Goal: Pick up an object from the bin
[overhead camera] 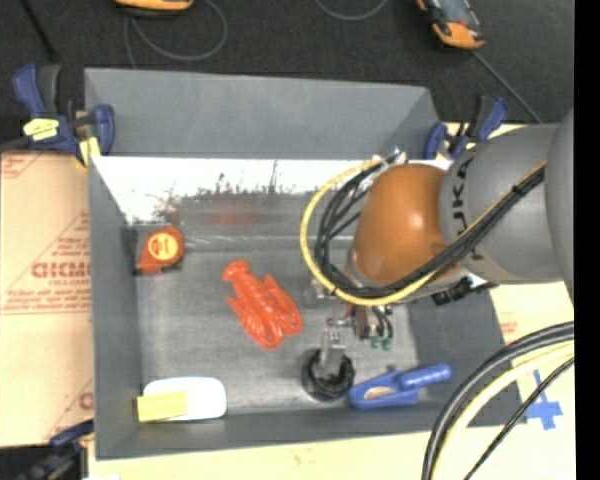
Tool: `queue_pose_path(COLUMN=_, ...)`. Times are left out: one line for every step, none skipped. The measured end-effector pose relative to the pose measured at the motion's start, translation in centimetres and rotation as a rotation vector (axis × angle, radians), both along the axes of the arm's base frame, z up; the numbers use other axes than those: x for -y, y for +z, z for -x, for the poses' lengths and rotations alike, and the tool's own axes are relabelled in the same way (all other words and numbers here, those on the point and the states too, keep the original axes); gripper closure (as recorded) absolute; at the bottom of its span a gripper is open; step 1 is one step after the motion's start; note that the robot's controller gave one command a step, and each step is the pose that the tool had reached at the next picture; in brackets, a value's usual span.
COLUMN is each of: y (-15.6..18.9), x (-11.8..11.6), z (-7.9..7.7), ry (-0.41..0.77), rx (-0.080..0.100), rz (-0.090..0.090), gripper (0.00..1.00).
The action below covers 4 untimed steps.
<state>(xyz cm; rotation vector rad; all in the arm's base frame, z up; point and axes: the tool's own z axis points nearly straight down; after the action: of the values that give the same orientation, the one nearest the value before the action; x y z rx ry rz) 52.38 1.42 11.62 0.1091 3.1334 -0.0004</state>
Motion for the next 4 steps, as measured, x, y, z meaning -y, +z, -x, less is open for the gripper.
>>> queue_pose_path(y=-3.3, x=1.9, z=1.3, ry=-0.046, rx=-0.008, rz=-0.002, gripper=0.0)
queue_pose_path(y=-4.2, x=2.6, z=3.3, ry=0.033, rx=0.012, rz=-0.001, gripper=1.0)
queue_pose_path(y=-4.2, x=2.6, z=3.3, ry=0.033, rx=0.012, rz=-0.001, gripper=1.0)
queue_pose_path(y=-4.2, x=5.1, z=2.4, ry=0.051, rx=-0.002, rz=-0.006, gripper=1.0)
